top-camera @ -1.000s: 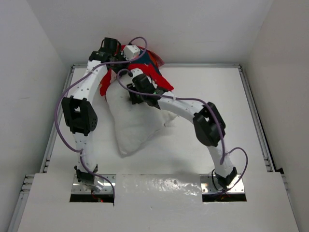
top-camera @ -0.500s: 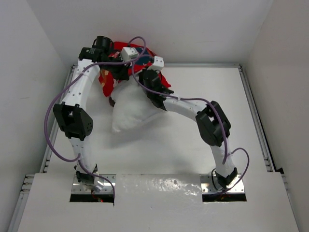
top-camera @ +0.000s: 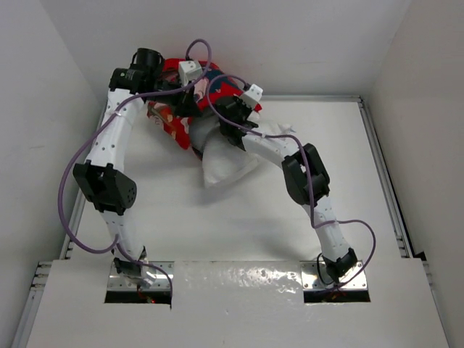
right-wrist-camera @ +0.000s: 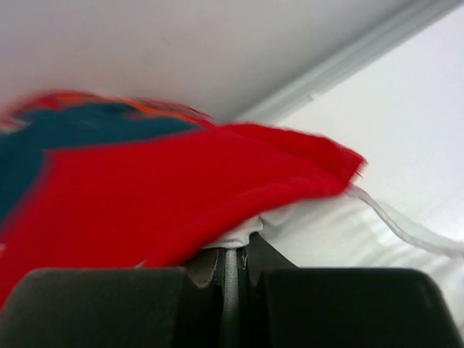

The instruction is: Put the pillow into the pillowcase

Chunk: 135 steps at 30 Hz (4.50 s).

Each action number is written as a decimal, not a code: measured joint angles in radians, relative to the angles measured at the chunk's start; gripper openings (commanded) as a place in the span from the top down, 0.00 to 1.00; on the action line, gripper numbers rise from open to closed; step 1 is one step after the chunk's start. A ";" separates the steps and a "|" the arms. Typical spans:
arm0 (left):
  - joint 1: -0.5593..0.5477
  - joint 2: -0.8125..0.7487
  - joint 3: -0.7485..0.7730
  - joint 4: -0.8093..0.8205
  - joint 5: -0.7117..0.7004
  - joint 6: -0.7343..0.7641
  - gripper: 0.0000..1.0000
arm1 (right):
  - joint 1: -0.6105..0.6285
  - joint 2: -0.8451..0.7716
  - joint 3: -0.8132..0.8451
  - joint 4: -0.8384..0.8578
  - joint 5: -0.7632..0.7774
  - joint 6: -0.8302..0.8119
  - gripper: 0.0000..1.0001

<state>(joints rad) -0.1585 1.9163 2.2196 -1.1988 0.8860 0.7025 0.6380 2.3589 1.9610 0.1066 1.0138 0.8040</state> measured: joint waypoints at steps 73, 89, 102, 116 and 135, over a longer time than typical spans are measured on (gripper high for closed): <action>0.101 -0.068 0.206 -0.069 0.051 0.067 1.00 | 0.082 -0.019 0.282 0.068 -0.504 -0.356 1.00; 0.110 -0.134 -0.039 -0.179 -0.021 0.087 0.83 | 0.302 -0.363 -0.548 0.332 -0.600 -0.592 1.00; 0.113 -0.177 0.163 -0.135 0.024 -0.047 0.07 | 0.359 -0.624 -0.965 0.467 -0.956 -0.622 0.13; 0.115 -0.116 -0.431 -0.027 -0.670 -0.157 0.60 | 0.231 -0.707 -0.897 0.254 -1.000 -0.618 0.01; 0.120 -0.112 -0.273 0.062 -0.464 -0.145 1.00 | 0.184 -0.411 -0.678 0.140 -1.146 -0.503 1.00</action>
<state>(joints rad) -0.0387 1.8046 1.9465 -1.1366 0.4221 0.5579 0.8223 1.9480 1.2835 0.2466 -0.1326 0.3012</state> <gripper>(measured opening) 0.023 0.028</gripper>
